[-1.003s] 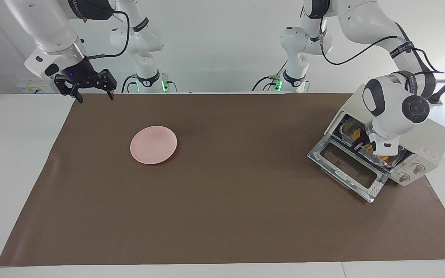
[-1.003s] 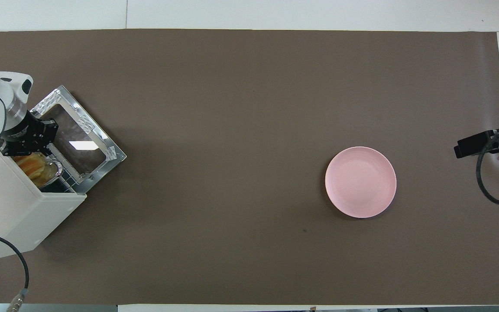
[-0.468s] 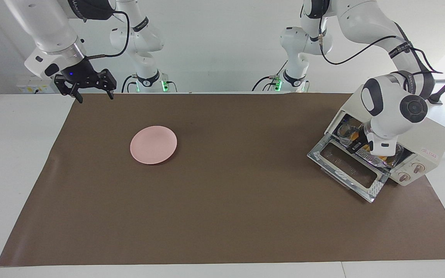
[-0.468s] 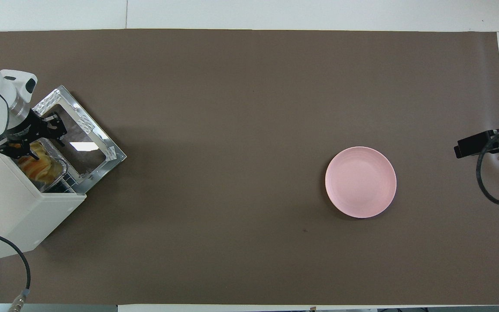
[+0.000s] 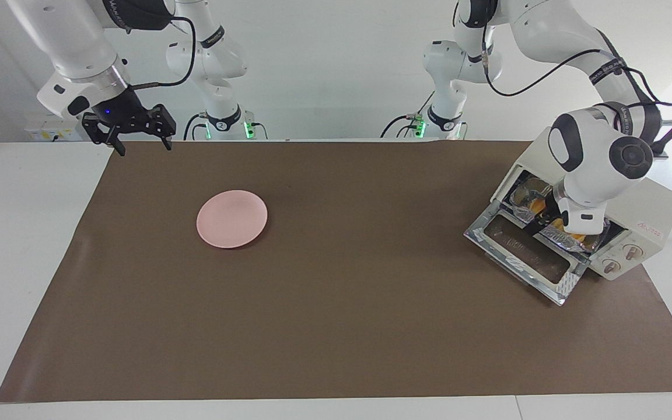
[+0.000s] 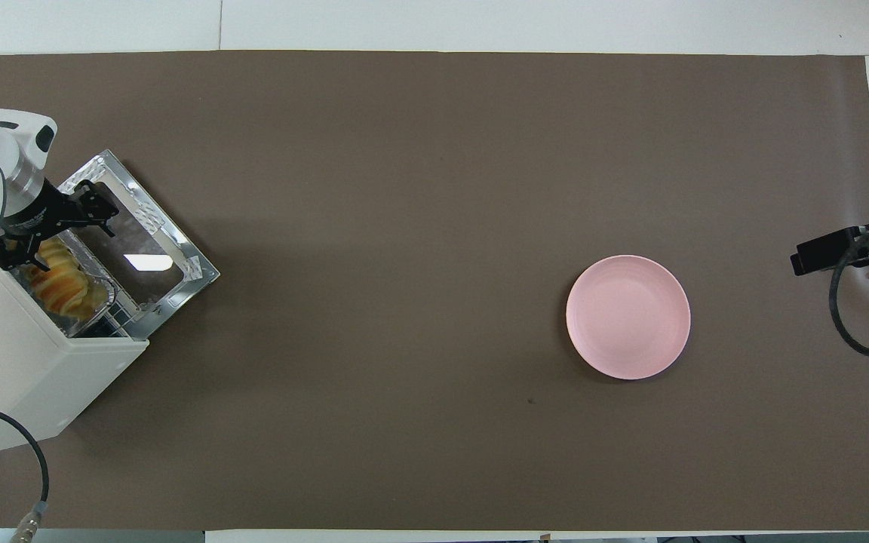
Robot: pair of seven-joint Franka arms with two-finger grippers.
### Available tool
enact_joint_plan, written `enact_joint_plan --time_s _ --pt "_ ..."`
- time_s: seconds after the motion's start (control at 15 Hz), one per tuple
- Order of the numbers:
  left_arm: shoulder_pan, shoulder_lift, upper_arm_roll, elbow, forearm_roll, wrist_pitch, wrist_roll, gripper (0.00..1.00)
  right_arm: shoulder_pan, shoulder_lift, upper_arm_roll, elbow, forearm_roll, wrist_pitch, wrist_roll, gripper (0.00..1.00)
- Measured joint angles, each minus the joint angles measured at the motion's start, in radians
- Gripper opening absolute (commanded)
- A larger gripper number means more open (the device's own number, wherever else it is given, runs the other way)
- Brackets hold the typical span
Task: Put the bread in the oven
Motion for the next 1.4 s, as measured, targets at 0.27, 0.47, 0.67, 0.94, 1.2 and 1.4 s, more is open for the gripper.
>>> enact_joint_plan --time_s 0.27,0.47,0.67,0.94,1.2,1.4 --pt "-0.002 -0.003 -0.006 0.020 0.000 -0.010 0.004 1.00 0.000 0.000 0.000 0.000 0.000 0.000 0.000 1.00" --pt "-0.005 -0.015 -0.030 0.074 -0.014 -0.030 0.006 1.00 0.000 0.000 0.000 0.000 0.000 0.000 0.000 1.00" --pt "-0.009 -0.065 -0.044 0.124 -0.061 -0.034 0.026 1.00 0.000 0.000 0.000 0.000 0.000 0.000 0.000 1.00" --pt "-0.019 -0.175 -0.048 0.141 -0.074 -0.070 0.161 1.00 0.000 0.000 0.000 0.000 0.000 0.000 0.000 1.00" --pt "-0.015 -0.273 -0.035 0.136 -0.074 -0.128 0.395 1.00 0.000 0.000 0.000 0.000 0.000 0.000 0.000 1.00" --pt "-0.013 -0.293 -0.030 0.132 -0.074 -0.125 0.435 1.00 0.000 0.000 0.000 0.000 0.000 0.000 0.000 1.00"
